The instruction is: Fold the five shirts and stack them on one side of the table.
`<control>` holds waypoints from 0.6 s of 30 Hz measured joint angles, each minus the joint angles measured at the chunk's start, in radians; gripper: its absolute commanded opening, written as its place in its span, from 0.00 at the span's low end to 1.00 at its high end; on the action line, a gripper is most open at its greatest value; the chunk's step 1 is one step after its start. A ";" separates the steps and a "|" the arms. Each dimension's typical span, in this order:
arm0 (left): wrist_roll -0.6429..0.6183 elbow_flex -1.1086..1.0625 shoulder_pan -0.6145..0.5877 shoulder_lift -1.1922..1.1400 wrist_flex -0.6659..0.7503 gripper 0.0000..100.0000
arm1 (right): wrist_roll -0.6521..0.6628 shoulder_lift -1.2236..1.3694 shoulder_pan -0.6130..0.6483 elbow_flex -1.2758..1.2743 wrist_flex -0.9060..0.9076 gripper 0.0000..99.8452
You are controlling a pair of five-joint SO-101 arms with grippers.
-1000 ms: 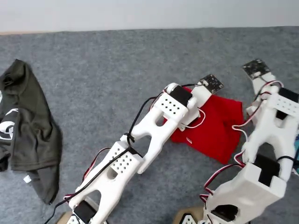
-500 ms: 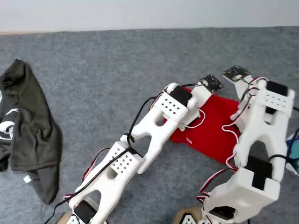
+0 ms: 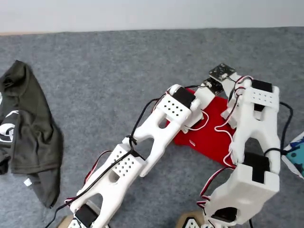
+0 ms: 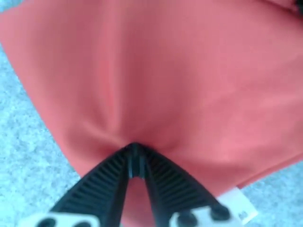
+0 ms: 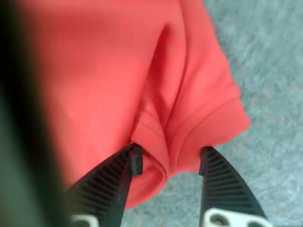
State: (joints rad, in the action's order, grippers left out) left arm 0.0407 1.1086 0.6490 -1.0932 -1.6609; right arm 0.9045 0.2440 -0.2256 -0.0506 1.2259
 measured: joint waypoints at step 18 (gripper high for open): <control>0.029 0.000 0.003 0.000 -0.002 0.00 | 0.068 -0.014 -0.020 0.000 0.057 0.21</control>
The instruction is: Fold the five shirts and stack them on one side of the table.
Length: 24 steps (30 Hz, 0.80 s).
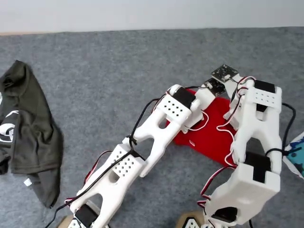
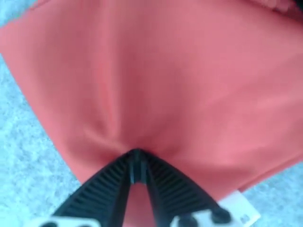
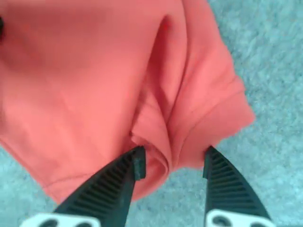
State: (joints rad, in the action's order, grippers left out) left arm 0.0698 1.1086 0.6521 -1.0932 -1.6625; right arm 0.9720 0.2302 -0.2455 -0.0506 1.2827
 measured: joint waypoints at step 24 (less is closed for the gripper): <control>0.008 0.003 -0.046 0.000 0.002 0.00 | 0.267 -0.008 -0.006 0.017 -0.026 0.21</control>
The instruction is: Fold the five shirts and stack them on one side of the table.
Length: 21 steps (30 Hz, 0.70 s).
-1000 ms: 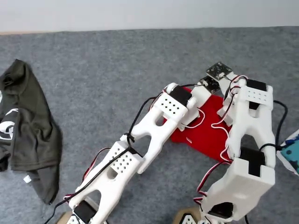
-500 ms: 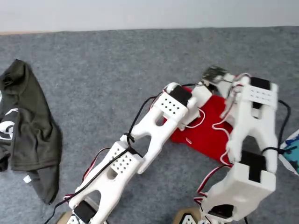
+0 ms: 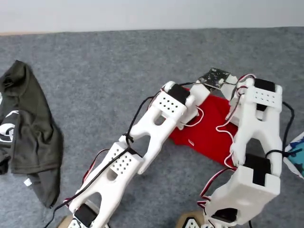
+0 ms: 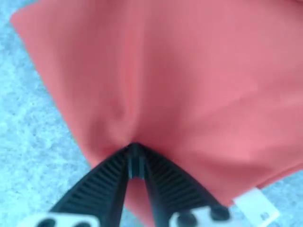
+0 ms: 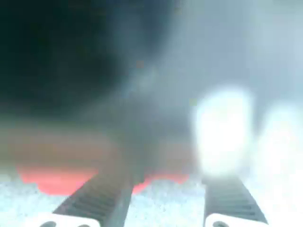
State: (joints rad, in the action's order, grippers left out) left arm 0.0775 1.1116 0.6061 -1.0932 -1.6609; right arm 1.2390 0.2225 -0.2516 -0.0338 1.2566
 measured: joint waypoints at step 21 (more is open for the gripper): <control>0.000 0.064 -0.011 0.000 -0.028 0.00 | -0.203 0.003 -0.043 0.002 -0.003 0.21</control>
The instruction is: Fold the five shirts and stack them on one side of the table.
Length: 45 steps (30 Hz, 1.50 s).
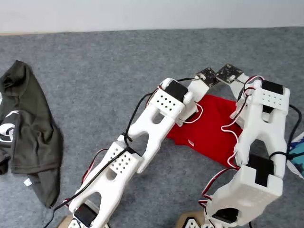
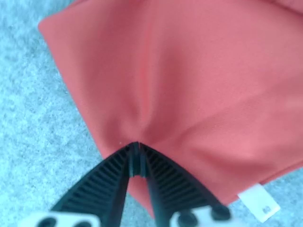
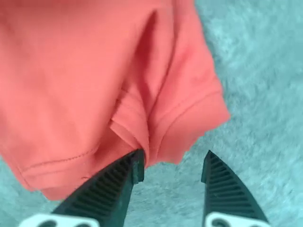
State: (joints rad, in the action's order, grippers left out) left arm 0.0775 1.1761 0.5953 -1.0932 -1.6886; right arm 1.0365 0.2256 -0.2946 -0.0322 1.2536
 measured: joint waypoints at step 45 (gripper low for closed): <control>0.023 0.000 -0.044 0.000 0.000 0.00 | -1.863 -0.114 0.184 -0.106 -0.138 0.21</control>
State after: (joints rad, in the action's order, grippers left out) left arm 0.1005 1.1761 0.5508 -1.0932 -1.6886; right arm -0.8263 0.1120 -0.1105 -0.1381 1.1155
